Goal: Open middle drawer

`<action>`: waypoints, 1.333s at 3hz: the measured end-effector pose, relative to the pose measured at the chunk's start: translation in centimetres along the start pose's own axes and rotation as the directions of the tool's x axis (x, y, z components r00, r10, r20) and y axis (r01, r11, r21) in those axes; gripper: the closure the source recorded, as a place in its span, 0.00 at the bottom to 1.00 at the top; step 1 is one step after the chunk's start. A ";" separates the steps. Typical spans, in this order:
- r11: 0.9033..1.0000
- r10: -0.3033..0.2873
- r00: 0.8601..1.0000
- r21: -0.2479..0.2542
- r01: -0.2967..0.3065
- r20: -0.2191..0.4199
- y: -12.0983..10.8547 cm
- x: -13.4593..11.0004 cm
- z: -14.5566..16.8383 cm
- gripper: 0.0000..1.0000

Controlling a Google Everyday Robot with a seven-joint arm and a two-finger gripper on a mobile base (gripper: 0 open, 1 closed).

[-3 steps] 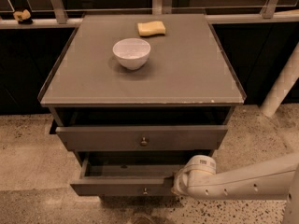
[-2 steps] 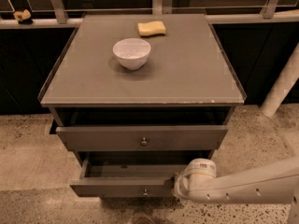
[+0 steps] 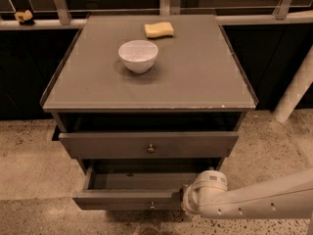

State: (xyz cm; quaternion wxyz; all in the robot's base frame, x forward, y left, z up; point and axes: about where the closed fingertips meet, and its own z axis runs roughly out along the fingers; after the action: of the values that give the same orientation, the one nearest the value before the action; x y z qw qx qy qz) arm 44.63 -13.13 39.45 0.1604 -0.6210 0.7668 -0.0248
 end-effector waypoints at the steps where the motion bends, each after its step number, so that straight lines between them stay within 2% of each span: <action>1: 1.000 0.004 1.000 -0.017 -0.005 -0.009 1.2 0.3 0.1 1.00; 4: 1.000 0.006 1.000 -0.014 -0.006 -0.007 1.5 0.1 -0.4 1.00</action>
Offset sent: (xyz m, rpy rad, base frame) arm -0.2785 -0.0293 -0.0712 -0.0080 -0.1887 -0.0386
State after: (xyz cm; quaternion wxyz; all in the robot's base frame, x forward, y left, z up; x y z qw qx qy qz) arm 43.02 -12.97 39.47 0.1532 -0.6197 0.7695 -0.0210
